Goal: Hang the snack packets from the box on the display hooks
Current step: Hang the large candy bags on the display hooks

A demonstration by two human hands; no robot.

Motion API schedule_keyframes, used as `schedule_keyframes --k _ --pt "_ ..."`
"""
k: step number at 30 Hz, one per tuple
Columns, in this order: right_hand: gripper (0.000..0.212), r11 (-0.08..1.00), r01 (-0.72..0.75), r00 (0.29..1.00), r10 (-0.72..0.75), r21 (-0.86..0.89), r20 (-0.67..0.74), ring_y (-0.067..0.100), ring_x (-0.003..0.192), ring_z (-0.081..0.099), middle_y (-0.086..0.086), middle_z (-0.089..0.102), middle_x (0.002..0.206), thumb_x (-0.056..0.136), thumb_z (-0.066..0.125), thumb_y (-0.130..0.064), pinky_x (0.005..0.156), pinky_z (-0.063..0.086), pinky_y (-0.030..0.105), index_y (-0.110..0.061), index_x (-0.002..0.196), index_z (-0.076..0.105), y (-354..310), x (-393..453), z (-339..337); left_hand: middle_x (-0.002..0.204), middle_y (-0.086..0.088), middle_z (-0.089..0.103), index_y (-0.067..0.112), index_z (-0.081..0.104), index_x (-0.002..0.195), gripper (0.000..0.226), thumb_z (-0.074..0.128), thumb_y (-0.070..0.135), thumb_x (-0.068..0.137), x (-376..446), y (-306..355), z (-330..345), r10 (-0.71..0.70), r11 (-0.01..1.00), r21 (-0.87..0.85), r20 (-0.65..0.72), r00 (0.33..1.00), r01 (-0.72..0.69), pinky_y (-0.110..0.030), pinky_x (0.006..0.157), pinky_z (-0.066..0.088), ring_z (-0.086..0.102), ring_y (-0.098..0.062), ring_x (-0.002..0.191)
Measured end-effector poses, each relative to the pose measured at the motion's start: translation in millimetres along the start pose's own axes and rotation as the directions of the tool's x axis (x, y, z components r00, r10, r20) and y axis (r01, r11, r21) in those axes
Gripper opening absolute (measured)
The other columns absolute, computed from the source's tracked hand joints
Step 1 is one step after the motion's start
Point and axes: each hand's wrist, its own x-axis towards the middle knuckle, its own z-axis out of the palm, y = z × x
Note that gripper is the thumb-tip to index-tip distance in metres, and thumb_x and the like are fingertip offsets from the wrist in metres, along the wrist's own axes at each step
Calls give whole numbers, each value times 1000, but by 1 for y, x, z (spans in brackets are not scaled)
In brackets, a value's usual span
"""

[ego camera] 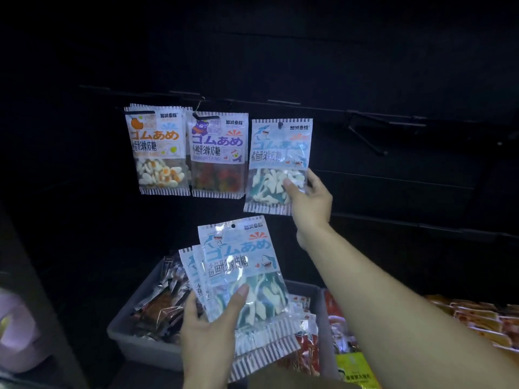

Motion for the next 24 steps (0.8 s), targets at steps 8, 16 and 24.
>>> schedule_keyframes --k 8,16,24 --pt "47 978 -12 1000 8 -209 -17 14 95 77 -10 78 110 94 76 -21 94 63 40 -32 139 66 6 57 -3 142 -3 66 31 42 157 115 87 62 56 12 -1 -12 -1 1000 30 24 1000 1 -58 109 49 69 -28 115" --pt "57 960 -261 965 257 -103 -48 29 113 71 5 72 115 93 79 -33 92 61 42 -24 144 54 41 -60 -56 141 5 69 60 46 141 118 91 86 35 23 -34 -24 -23 1000 2 23 999 23 -66 97 56 71 -37 120" --pt "51 920 -220 893 323 -324 312 13 96 78 -8 80 104 74 83 -49 88 62 35 -23 117 72 41 -162 -88 110 2 82 47 64 120 75 91 59 51 -4 -17 -22 -10 1000 4 102 995 10 -58 85 64 82 -30 90"
